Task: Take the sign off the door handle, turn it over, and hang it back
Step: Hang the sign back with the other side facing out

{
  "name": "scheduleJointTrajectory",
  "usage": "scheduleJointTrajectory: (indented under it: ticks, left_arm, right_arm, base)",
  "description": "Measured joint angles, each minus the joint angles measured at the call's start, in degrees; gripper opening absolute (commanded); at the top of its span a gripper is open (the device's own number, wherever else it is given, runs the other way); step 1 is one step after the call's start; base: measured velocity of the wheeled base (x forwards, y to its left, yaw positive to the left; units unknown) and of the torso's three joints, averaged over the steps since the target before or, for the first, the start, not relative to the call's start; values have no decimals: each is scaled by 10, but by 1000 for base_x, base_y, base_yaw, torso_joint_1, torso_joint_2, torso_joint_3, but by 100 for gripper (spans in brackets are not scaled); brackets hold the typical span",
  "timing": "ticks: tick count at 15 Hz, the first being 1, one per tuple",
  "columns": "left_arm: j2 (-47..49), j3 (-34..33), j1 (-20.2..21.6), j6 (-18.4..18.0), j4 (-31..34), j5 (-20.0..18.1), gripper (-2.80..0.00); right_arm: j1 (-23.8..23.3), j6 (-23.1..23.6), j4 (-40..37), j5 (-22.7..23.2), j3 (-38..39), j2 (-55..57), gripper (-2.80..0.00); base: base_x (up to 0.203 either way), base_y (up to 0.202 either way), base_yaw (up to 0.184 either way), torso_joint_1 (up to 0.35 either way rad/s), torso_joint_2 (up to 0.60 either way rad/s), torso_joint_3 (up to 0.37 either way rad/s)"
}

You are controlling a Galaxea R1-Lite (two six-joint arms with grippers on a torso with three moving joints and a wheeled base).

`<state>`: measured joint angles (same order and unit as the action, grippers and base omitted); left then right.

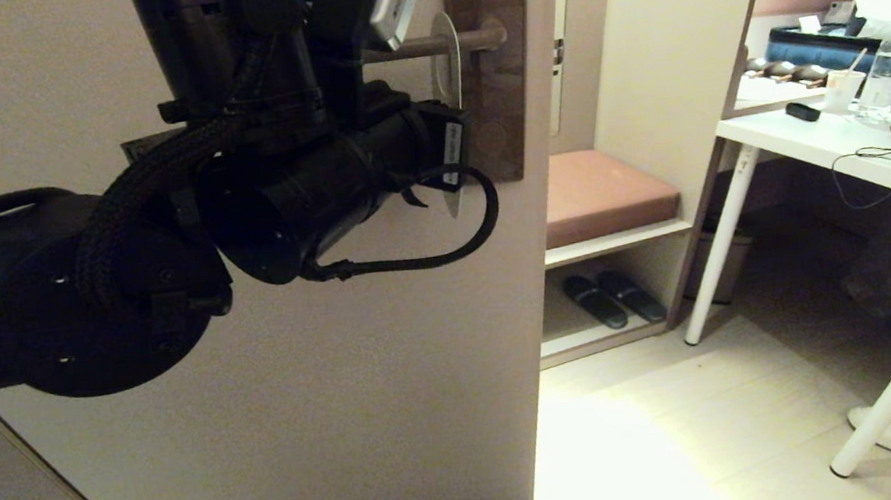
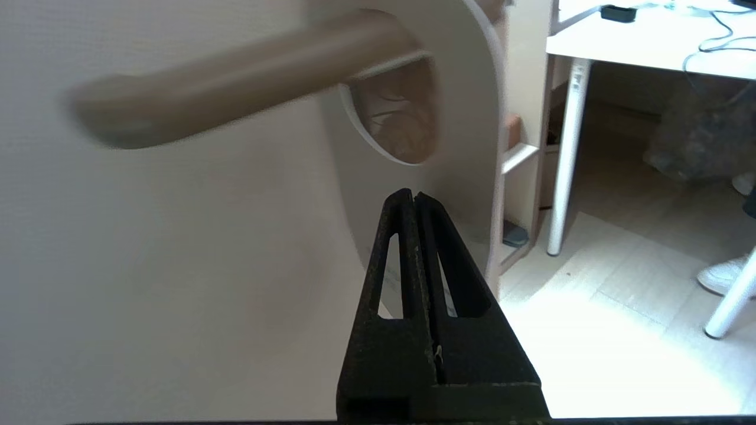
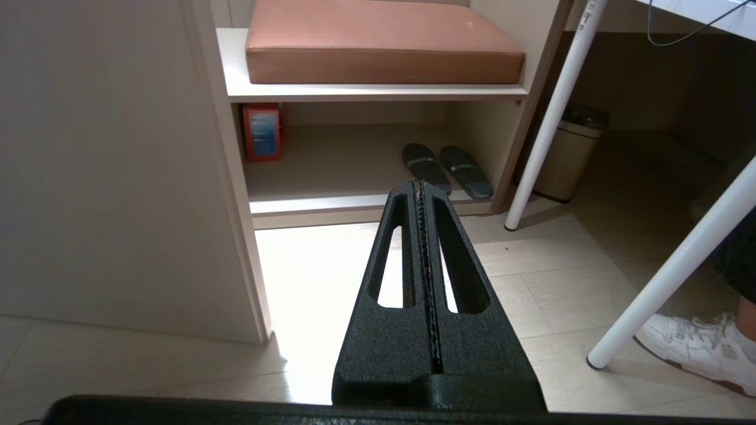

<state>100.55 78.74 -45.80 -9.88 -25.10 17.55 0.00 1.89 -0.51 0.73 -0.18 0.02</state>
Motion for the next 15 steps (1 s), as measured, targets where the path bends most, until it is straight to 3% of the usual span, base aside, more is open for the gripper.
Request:
scheduleJointTrajectory:
  ticks: [15]
  left_arm:
    - [64,67,-19,-1,1,1,-280]
  right_arm:
    - [0,0,0,0,0,0,-280]
  base:
    - [0,0,0,0,0,0]
